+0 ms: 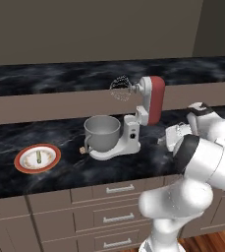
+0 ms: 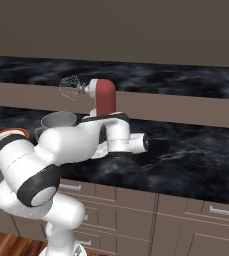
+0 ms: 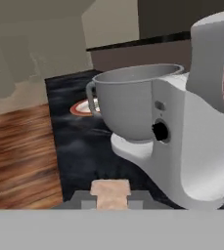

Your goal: Add butter and sugar cubes to the stand mixer bowl and then turn on the stand mixer to begin making frosting.

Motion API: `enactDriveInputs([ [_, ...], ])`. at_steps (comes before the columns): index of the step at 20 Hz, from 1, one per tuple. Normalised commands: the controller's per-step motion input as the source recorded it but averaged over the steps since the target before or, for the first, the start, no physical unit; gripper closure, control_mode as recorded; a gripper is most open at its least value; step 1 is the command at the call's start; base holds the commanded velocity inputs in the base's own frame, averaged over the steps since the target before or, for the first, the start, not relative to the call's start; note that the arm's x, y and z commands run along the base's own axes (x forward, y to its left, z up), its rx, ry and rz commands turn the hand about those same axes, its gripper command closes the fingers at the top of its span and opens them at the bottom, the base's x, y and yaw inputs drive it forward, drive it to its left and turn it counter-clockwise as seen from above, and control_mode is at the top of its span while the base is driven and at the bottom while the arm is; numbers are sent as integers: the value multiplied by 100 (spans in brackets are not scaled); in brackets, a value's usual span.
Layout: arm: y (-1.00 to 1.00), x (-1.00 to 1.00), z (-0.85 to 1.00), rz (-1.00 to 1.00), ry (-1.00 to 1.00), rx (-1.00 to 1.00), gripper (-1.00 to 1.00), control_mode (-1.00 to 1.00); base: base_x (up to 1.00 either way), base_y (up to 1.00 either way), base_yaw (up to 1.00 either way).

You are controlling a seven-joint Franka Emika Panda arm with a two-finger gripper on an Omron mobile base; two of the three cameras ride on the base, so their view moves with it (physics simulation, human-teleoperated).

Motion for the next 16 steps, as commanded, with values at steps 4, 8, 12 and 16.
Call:
enactDriveInputs([
  [4, 52, -73, 100, -13, 14, -15, 100, -100, 0, 0, 0],
  [8, 88, -56, 81, -12, 11, -28, 100, -100, 0, 0, 0],
  [12, 100, -44, 69, -12, 8, -34, 100, -100, 0, 0, 0],
  [16, 100, -5, 55, -14, 13, -34, 100, -100, 0, 0, 0],
])
